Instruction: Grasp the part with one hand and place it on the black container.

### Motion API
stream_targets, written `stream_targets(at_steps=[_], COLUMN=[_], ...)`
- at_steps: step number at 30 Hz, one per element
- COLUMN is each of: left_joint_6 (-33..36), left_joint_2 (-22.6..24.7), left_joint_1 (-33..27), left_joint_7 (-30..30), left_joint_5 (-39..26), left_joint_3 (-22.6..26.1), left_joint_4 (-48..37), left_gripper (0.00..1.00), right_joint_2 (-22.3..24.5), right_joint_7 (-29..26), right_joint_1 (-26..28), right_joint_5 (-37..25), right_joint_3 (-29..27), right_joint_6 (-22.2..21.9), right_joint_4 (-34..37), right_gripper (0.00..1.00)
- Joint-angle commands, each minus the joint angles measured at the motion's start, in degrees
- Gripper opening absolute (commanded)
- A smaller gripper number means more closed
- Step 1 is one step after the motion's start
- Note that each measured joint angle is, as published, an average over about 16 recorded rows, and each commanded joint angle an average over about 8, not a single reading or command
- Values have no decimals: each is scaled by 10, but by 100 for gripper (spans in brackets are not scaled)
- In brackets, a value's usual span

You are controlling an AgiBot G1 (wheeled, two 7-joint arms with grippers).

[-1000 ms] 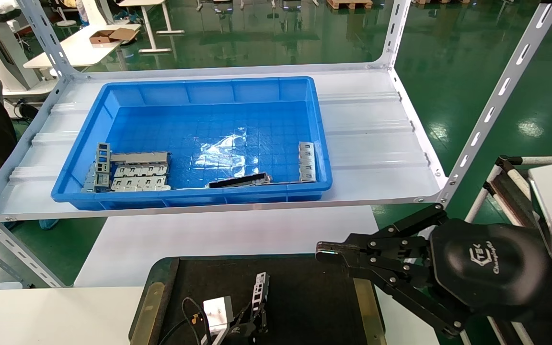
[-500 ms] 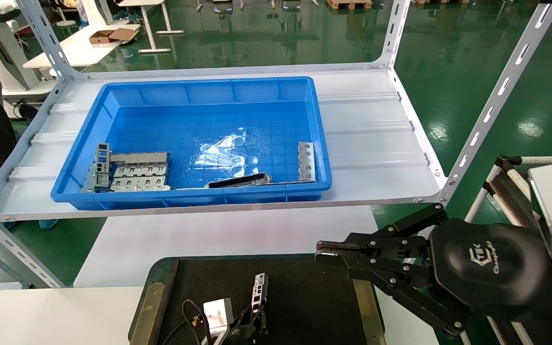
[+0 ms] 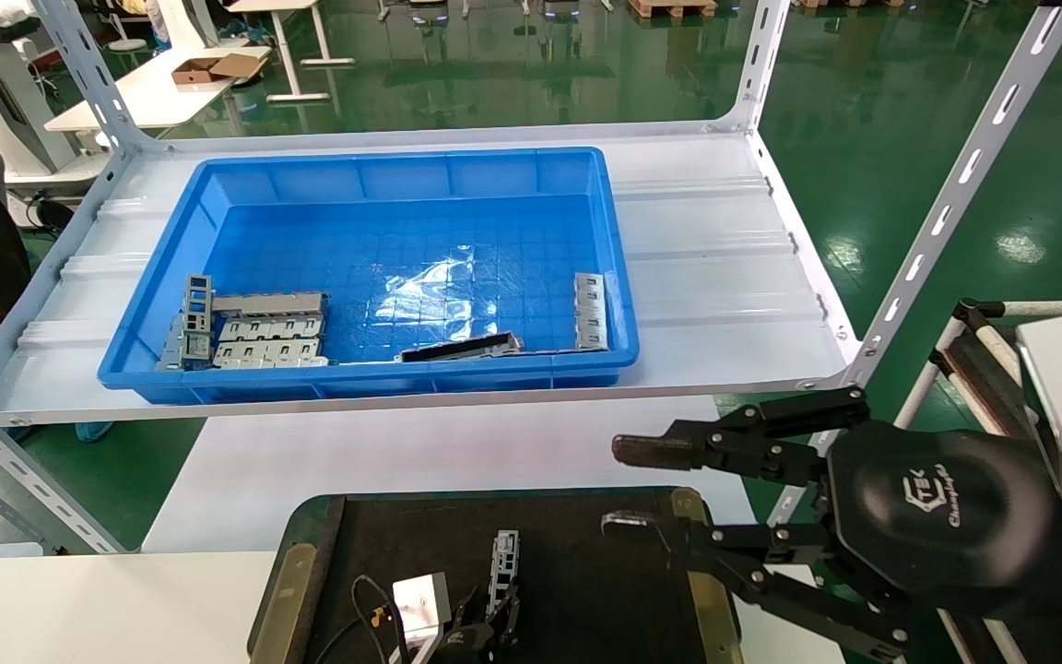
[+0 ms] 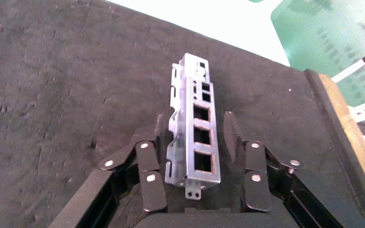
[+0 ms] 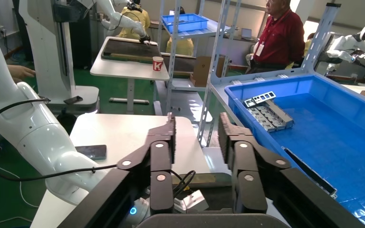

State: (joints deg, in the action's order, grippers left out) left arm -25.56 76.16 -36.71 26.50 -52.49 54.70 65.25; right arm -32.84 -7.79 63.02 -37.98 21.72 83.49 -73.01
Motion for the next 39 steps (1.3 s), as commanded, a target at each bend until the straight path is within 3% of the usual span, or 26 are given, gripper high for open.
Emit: stream_targets(at_steps=[1,6,12,21,29,39], left_joint_6=[0,11,52,177,364,587], left_joint_2=[0,-17,-72,-165,-242,-310], left_joint_1=[-2,-4,1,12,50,143], left_joint_7=[4,13,29,64,42,-119], left_joint_5=[-2,-14,-28,-66,-62,54], left_joint_3=[2,-1,-11,-54,-166,-347], left_joint_4=[2,28,88,127,130,122], left_gripper=[100,100,100,100,100,100], right_joint_2=[0,0,0,0,0,0], right_joint_7=[0,0,0,0,0,0], right_joint_1=[0,0,0,0,0,0], right_joint_5=[0,0,0,0,0,0], right_joint_3=[0,0,0,0,0,0], right_joint_6=[0,0,0,0,0,0], right_joint_4=[0,0,0,0,0,0], right_gripper=[100,100,100,100,100,100])
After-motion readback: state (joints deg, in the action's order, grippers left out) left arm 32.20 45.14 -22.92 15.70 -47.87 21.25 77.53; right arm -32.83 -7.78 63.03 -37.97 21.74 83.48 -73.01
